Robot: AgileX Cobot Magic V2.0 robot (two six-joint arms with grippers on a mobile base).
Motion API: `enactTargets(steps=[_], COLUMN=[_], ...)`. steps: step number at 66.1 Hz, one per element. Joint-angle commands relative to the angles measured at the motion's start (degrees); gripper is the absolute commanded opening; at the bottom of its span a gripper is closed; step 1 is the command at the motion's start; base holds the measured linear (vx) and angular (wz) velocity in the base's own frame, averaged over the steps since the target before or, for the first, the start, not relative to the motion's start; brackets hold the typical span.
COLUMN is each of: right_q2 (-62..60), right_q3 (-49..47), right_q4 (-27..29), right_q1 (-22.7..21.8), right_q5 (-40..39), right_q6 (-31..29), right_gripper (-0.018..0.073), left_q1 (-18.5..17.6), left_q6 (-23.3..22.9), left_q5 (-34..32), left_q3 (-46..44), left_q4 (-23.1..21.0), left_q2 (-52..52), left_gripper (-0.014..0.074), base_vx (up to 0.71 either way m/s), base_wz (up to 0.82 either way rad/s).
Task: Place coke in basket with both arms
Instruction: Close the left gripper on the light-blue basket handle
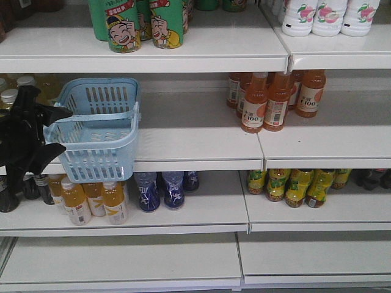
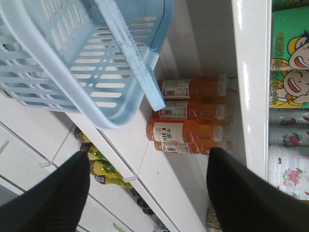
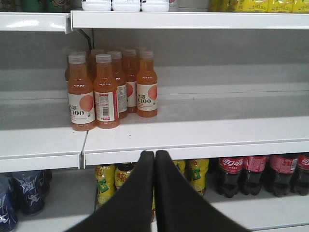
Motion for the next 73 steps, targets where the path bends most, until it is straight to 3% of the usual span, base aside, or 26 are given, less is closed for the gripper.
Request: enactTargets(steps=[1,64,73], right_q2=[-0.8,-0.8,-0.8], right_q3=[0.5,0.5,0.5], right_q4=[-0.4,-0.4,-0.4], right_q1=[-0.5,-0.5,-0.5], right_q5=[-3.8,-3.8,-3.8], right_q6=[-0.2,-0.2,-0.2], right_gripper=[-0.0010,-0.0010,-0.0010], left_q1=[-0.4,-0.4,-0.4], left_q6=[1.1,-2.2,-1.7], left_q5=[2.3,2.7,4.0], left_q3=[-4.5,-22.5,-25.3], left_q4=[-4.5,-4.5,-4.5], left_q2=[1.3,21.2,23.9], left_gripper=[0.0480,0.0480,0.0429], base_vx=[0.00,0.00,0.00], base_wz=[0.00,0.00,0.00])
